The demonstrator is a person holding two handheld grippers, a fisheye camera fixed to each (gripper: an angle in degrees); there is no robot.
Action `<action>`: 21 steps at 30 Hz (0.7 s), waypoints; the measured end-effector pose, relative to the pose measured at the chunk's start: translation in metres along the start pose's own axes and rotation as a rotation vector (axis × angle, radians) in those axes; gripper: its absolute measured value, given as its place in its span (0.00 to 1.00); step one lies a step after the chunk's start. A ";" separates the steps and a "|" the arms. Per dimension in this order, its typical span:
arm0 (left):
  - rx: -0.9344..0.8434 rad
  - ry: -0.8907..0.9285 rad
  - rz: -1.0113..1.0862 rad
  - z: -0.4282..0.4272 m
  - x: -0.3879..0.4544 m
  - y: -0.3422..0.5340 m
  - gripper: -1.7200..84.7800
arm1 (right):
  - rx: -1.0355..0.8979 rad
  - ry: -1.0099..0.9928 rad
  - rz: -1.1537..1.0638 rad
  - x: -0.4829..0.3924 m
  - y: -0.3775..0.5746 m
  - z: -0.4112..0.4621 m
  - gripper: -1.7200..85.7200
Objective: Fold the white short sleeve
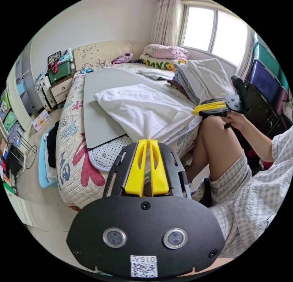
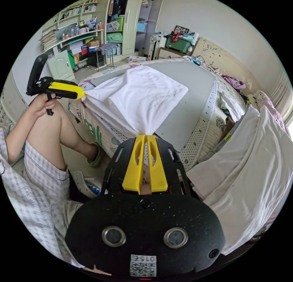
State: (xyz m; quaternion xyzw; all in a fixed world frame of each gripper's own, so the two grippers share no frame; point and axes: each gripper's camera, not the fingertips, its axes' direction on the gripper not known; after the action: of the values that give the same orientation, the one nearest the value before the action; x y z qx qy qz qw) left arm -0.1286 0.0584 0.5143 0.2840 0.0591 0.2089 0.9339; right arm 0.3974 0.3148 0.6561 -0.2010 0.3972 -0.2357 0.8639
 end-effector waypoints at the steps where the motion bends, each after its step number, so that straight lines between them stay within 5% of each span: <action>1: 0.029 0.020 -0.016 -0.009 -0.003 0.006 0.03 | -0.001 -0.009 -0.008 0.001 0.001 0.000 0.01; 21: 0.099 0.023 0.038 -0.057 0.015 0.031 0.09 | -0.043 0.143 -0.093 -0.014 -0.001 0.015 0.08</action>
State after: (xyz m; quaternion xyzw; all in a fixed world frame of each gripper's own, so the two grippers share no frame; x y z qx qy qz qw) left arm -0.1389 0.1169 0.4841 0.3287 0.0748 0.2265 0.9138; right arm 0.4009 0.3247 0.6743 -0.2205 0.4531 -0.2805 0.8169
